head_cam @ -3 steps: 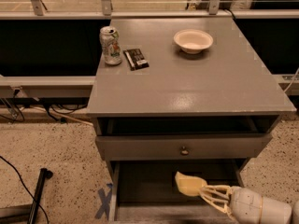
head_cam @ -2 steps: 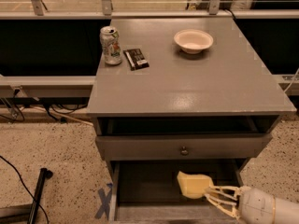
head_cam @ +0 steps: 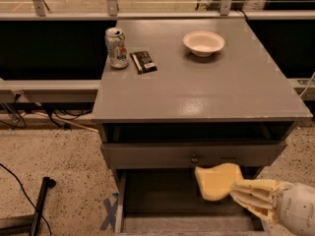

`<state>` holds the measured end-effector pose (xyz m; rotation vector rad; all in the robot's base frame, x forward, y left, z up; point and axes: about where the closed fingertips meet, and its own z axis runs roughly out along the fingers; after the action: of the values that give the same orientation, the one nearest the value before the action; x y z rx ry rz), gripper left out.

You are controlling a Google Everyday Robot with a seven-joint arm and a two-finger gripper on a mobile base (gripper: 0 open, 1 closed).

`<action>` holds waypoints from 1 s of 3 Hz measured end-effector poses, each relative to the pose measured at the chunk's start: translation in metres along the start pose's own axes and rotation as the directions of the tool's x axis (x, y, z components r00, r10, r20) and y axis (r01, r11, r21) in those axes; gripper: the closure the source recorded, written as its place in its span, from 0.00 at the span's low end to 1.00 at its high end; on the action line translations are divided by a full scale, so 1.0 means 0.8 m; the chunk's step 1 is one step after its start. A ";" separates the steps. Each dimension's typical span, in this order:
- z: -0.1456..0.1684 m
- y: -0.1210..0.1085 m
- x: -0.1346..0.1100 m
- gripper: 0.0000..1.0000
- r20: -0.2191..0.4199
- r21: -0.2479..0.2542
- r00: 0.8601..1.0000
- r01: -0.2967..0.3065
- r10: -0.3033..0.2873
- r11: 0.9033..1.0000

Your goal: Pick sponge from middle drawer and place on counter

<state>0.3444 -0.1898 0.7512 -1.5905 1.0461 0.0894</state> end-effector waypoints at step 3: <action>-0.031 -0.200 -0.043 1.00 -0.109 0.012 0.944 0.313 -0.310 0.950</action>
Offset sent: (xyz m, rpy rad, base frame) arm 0.0725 -0.0220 0.1721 -0.2371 -0.3296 0.0226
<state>0.4169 -0.2026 0.8996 -1.7296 0.8587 -0.2273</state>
